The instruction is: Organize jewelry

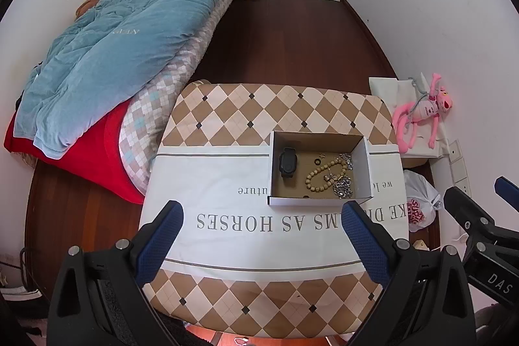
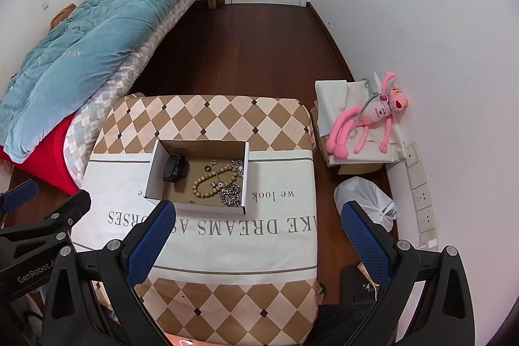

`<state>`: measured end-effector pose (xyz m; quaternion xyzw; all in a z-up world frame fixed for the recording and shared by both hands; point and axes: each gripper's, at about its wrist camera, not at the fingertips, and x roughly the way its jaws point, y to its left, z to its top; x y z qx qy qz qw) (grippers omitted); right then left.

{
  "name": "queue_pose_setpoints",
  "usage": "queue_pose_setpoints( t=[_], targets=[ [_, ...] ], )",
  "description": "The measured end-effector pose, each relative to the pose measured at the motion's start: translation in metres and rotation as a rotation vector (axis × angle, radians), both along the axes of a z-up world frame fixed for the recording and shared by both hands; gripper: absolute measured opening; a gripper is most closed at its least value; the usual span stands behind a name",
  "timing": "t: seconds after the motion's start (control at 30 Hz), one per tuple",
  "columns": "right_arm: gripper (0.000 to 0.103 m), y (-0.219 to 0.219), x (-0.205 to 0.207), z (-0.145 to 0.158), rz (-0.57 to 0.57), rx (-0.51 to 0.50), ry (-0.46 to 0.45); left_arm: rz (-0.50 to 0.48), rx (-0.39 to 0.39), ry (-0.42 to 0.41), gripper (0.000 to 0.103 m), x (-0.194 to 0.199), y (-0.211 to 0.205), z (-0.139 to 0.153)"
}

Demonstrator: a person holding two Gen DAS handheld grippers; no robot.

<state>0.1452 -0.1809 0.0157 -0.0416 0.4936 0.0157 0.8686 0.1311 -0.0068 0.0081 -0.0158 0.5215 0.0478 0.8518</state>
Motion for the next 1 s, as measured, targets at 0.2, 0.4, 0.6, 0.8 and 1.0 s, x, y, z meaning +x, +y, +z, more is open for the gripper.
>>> queue_pose_setpoints(
  t=[0.2, 0.4, 0.6, 0.8, 1.0],
  targets=[
    [0.103, 0.001, 0.0, 0.0, 0.009, -0.01, 0.008, 0.006, 0.006, 0.001, 0.1, -0.002, 0.001, 0.001],
    [0.103, 0.002, -0.001, -0.001, 0.016, -0.009, 0.016, 0.012, 0.012, -0.006, 0.1, -0.006, 0.002, 0.002],
    [0.103, 0.002, -0.002, -0.002, 0.017, -0.005, 0.016, 0.018, 0.019, -0.011, 0.1, -0.009, 0.005, 0.004],
    [0.103, 0.004, -0.002, -0.002, 0.019, 0.005, 0.02, 0.023, 0.025, -0.018, 0.1, -0.011, 0.005, 0.006],
    [0.103, 0.004, -0.003, -0.003, 0.019, 0.003, 0.02, 0.025, 0.028, -0.018, 0.1, -0.012, 0.004, 0.008]
  ],
)
